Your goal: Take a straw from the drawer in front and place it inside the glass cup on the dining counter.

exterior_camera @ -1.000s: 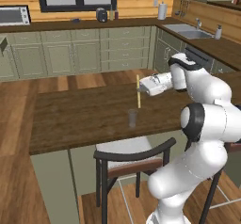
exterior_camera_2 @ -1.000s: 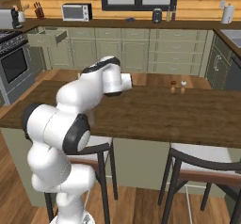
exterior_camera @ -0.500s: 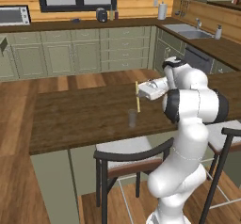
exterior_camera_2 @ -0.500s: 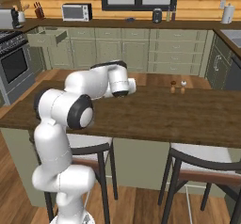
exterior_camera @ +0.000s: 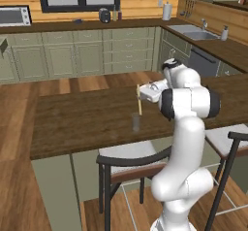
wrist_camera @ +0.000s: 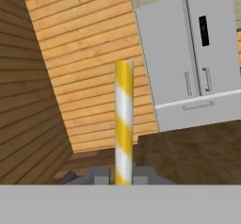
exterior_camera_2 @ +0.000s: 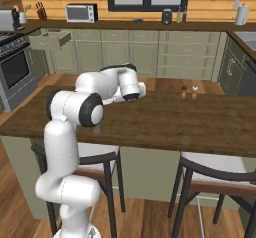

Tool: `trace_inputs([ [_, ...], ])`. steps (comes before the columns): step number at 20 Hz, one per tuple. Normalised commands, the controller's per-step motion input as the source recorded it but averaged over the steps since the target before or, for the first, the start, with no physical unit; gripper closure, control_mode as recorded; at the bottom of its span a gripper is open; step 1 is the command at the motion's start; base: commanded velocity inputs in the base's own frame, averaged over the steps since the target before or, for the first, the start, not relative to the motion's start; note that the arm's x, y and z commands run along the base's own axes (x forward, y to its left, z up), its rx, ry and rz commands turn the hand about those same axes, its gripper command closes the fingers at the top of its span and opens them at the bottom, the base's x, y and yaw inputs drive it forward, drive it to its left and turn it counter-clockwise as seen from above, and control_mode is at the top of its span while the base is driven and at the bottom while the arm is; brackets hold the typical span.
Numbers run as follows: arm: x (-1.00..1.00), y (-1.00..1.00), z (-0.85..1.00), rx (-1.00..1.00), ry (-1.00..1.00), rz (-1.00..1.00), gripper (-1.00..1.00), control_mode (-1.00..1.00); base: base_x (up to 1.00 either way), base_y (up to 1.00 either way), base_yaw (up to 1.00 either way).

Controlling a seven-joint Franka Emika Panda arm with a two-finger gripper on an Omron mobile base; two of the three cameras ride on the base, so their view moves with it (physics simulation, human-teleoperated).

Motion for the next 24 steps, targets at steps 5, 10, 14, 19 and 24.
trace_inputs([
  [5,0.3,0.15,-0.2,0.0,0.0,0.07,1.0,-1.0,0.0,0.0,0.0],
  [10,0.35,0.16,-0.34,0.0,0.01,0.06,1.0,-1.0,0.0,0.0,0.0],
  [14,0.39,0.07,-0.22,0.0,0.0,0.05,1.0,-1.0,0.0,0.0,0.0],
  [19,0.32,0.0,-0.14,0.0,0.0,0.04,1.0,-1.0,0.0,0.0,0.0],
  [24,-0.13,0.0,-0.13,0.0,0.0,0.04,1.0,-1.0,0.0,0.0,0.0],
])
